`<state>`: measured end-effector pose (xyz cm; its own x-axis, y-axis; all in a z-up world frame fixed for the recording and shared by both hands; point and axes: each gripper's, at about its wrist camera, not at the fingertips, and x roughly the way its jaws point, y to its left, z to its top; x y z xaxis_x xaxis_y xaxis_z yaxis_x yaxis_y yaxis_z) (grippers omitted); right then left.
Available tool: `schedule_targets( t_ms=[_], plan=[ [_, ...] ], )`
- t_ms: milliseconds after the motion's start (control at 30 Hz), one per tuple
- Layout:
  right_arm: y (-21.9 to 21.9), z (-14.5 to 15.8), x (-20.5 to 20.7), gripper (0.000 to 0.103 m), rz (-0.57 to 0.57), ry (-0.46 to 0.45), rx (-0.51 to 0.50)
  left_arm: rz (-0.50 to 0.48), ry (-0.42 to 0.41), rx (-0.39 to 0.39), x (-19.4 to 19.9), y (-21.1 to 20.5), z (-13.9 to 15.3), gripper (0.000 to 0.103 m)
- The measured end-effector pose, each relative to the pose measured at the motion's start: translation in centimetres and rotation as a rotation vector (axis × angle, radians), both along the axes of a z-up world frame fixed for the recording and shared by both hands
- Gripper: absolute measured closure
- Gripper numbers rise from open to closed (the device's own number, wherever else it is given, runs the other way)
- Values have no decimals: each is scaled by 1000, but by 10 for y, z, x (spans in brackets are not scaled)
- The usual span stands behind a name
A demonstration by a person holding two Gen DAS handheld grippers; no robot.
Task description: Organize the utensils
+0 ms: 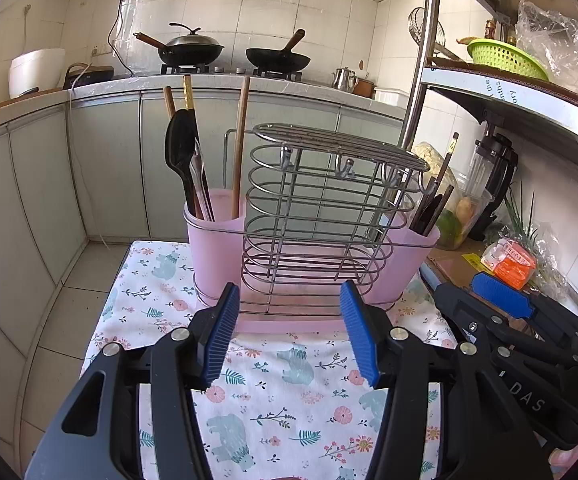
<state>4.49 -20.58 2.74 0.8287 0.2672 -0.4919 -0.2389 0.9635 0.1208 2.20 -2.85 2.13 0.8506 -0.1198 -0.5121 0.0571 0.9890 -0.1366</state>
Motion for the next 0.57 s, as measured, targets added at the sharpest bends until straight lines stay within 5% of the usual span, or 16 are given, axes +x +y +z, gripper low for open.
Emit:
schedule_targets(
  t_ms=[567],
  plan=[
    [-2,-11,10,50,2,32,-5,13,52,-5,11,3,-11,50]
  ],
)
